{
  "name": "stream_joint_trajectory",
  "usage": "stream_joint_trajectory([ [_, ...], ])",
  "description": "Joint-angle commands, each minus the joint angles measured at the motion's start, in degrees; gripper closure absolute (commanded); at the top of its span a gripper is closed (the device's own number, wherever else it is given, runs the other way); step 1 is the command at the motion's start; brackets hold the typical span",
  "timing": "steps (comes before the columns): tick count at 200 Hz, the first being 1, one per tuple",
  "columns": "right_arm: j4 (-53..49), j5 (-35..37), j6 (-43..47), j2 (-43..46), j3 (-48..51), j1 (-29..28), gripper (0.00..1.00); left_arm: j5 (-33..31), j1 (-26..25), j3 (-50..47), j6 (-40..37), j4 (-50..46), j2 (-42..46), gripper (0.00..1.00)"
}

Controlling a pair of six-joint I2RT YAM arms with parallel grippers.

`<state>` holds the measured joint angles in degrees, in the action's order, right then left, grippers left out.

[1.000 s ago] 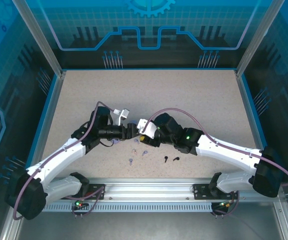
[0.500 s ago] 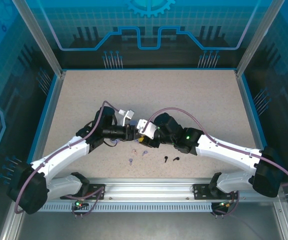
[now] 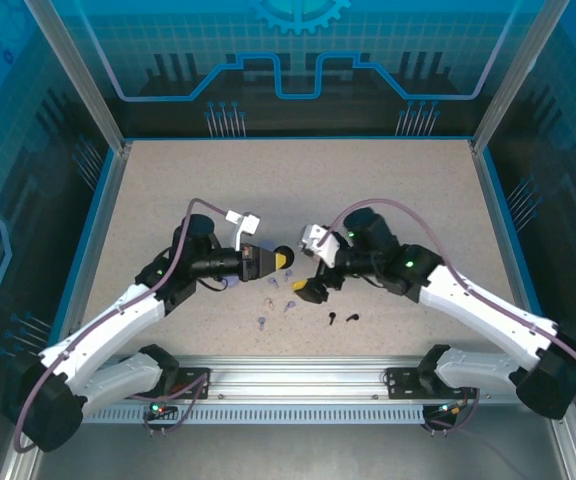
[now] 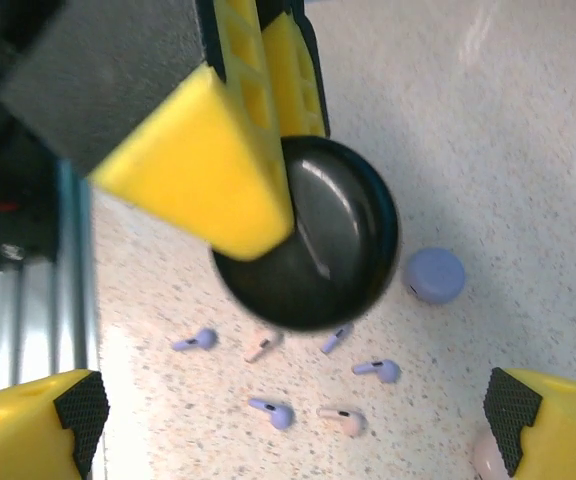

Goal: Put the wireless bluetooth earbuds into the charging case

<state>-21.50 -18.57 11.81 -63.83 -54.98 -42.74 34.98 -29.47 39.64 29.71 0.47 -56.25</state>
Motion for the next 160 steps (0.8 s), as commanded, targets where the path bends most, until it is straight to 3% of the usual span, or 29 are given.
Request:
stream_joint_trajectory([
  [1,-3.4,-15.4,0.4,3.0,-1.9,4.0,0.00,-0.9,-0.4,-1.0,-9.5,4.7,3.5,0.87],
  [71,-15.9,-23.1,7.9,-1.6,-14.4,4.9,0.06,3.6,-3.4,-1.5,-32.4,8.9,8.4,0.94],
  [108,-18.6,-23.9,8.5,-5.1,-18.2,4.5,0.14,2.7,-4.8,-1.1,-35.8,9.7,7.5,0.97],
  [160,-18.8,-22.9,7.5,-8.8,-20.7,3.2,0.34,2.2,-5.6,-0.7,-37.3,9.4,6.7,1.00],
])
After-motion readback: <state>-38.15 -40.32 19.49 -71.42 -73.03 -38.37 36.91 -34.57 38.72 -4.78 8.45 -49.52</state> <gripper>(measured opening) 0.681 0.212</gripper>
